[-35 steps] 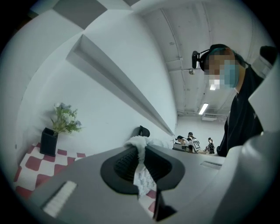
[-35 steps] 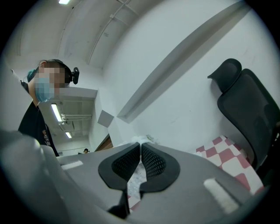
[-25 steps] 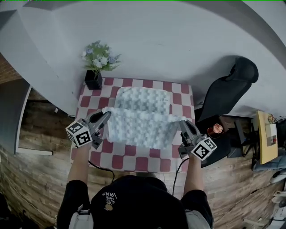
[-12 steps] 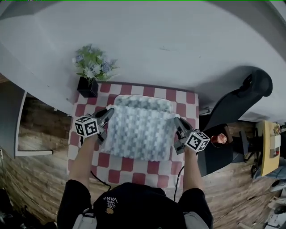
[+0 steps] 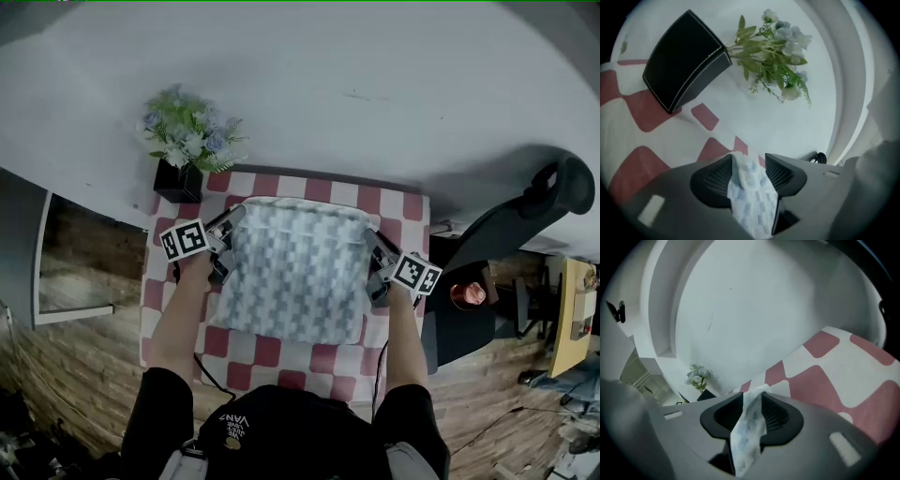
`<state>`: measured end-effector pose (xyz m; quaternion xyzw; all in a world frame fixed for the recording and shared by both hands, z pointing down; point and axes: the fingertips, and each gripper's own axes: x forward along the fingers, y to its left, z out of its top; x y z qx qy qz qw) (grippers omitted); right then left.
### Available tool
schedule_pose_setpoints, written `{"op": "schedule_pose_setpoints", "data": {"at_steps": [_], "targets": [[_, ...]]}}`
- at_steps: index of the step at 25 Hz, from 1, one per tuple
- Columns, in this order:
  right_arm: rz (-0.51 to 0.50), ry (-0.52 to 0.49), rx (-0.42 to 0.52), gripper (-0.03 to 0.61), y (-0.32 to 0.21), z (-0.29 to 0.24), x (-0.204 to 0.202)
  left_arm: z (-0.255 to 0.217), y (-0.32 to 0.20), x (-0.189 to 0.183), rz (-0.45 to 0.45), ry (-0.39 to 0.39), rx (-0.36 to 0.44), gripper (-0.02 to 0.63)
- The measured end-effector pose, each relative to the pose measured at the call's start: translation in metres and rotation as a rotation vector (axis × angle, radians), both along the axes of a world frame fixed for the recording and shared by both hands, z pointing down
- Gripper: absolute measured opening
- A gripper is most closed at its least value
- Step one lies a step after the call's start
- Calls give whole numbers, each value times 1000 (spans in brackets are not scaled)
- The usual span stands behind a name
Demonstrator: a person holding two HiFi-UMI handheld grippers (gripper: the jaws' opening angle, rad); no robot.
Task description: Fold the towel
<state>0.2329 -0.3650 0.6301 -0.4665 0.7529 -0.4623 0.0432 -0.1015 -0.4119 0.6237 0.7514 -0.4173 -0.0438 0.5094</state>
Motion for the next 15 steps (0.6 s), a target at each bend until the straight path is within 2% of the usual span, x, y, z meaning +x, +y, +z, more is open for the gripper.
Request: {"op": "schedule_pose_setpoints", "data": {"at_steps": [1, 3, 6, 9, 11, 13, 15], "targets": [[0, -8, -5, 123, -3, -1, -1, 1, -3, -1, -13, 4, -10, 200], [-2, -19, -11, 135, -7, -3, -1, 2, -7, -2, -33, 31, -34, 216], [-22, -52, -46, 161, -9, -3, -3, 3, -12, -6, -76, 114, -98, 218], [-47, -76, -97, 215, -6, -3, -1, 1, -18, -21, -190, 230, -159, 258], [-60, -105, -105, 224, -6, -9, 1, -4, -23, -33, -250, 285, -157, 261], [-86, -96, -119, 230, -6, -11, 5, -10, -25, -38, -248, 280, -138, 261], [-101, -23, -140, 247, -7, -9, 14, -14, -22, -37, -212, 245, -119, 261]]}}
